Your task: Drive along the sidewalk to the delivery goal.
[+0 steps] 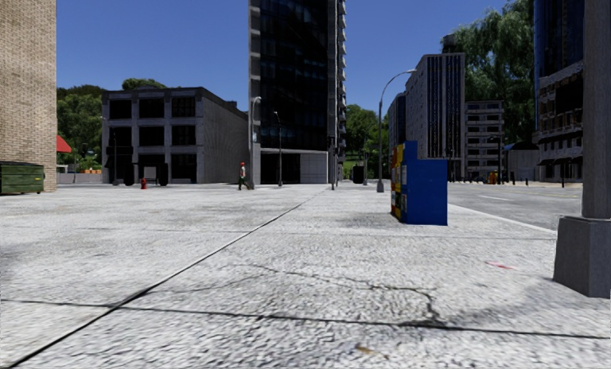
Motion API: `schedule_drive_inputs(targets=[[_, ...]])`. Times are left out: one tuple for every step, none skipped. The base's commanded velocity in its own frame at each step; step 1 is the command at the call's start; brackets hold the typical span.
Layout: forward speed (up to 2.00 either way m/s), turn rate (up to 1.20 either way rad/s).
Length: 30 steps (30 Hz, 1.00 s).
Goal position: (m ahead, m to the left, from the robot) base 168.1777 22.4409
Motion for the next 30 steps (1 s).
schedule_drive_inputs(targets=[[2.00,0.00],[2.00,0.00],[2.00,0.00],[2.00,0.00],[2.00,0.00],[2.00,0.00],[2.00,0.00],[2.00,0.00],[2.00,0.00],[2.00,0.00],[2.00,0.00],[2.00,0.00],[2.00,0.00],[2.00,0.00],[2.00,0.00],[2.00,0.00],[2.00,0.00],[2.00,0.00],[2.00,0.00],[2.00,0.00],[2.00,0.00],[2.00,0.00],[2.00,0.00],[2.00,0.00],[2.00,0.00],[2.00,0.00],[2.00,0.00],[2.00,0.00],[2.00,0.00],[2.00,0.00]])
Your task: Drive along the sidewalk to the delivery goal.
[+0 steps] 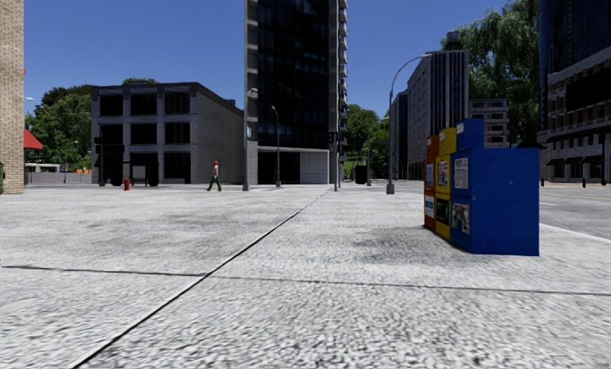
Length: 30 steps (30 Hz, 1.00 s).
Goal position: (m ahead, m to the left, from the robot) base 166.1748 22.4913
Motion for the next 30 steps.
schedule_drive_inputs(targets=[[2.00,0.00],[2.00,0.00],[2.00,0.00],[2.00,0.00],[2.00,0.00],[2.00,0.00],[2.00,0.00],[2.00,0.00],[2.00,0.00],[2.00,0.00],[2.00,0.00],[2.00,0.00],[2.00,0.00],[2.00,0.00],[2.00,0.00],[2.00,0.00],[2.00,0.00],[2.00,0.00],[2.00,0.00],[2.00,0.00],[2.00,0.00],[2.00,0.00],[2.00,0.00],[2.00,0.00],[2.00,0.00],[2.00,0.00],[2.00,0.00],[2.00,0.00],[2.00,0.00],[2.00,0.00]])
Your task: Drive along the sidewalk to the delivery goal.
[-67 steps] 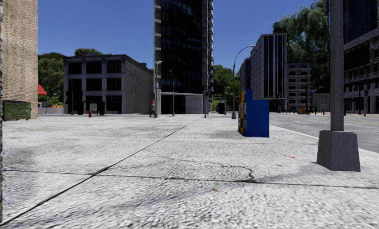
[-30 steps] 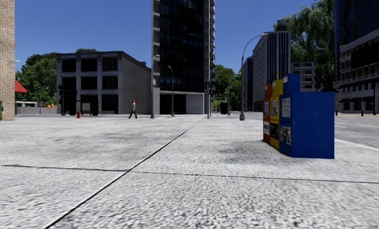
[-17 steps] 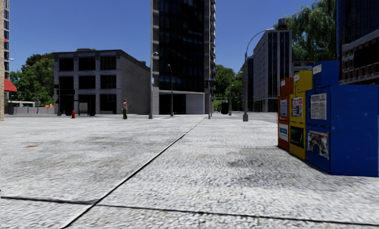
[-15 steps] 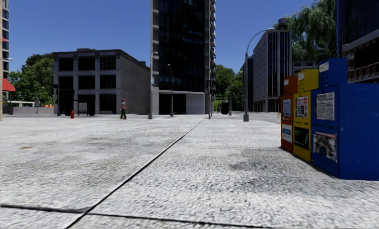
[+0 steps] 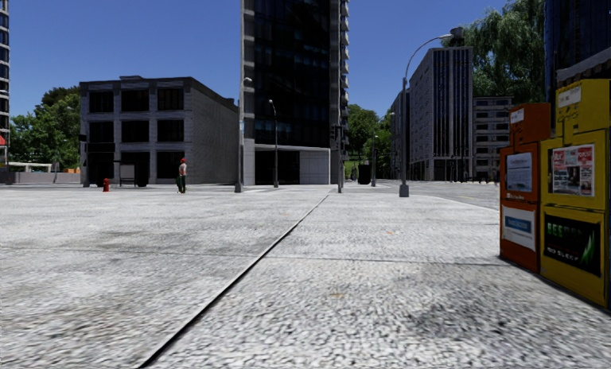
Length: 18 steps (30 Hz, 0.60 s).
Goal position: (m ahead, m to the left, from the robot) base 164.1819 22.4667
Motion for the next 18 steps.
schedule_drive_inputs(targets=[[2.00,0.00],[2.00,0.00],[2.00,0.00],[2.00,0.00],[2.00,0.00],[2.00,0.00],[2.00,0.00],[2.00,0.00],[2.00,0.00],[2.00,0.00],[2.00,0.00],[2.00,0.00],[2.00,0.00],[2.00,0.00],[2.00,0.00],[2.00,0.00],[2.00,0.00],[2.00,0.00]])
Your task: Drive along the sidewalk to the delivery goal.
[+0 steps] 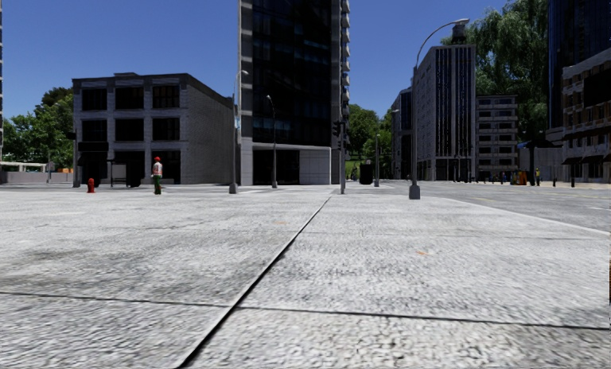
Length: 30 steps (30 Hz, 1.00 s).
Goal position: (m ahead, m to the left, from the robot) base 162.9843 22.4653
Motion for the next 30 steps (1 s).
schedule_drive_inputs(targets=[[2.00,0.00],[2.00,0.00],[2.00,0.00],[2.00,0.00],[2.00,0.00],[2.00,0.00],[2.00,0.00],[2.00,0.00],[2.00,0.00],[2.00,0.00],[2.00,0.00],[2.00,0.00],[2.00,0.00],[2.00,0.00],[2.00,0.00],[2.00,0.00],[2.00,0.00],[2.00,0.00],[2.00,0.00],[2.00,0.00],[2.00,0.00],[2.00,0.00],[2.00,0.00],[2.00,0.00],[2.00,0.00],[2.00,0.00],[2.00,0.00],[2.00,0.00],[2.00,0.00],[2.00,0.00]])
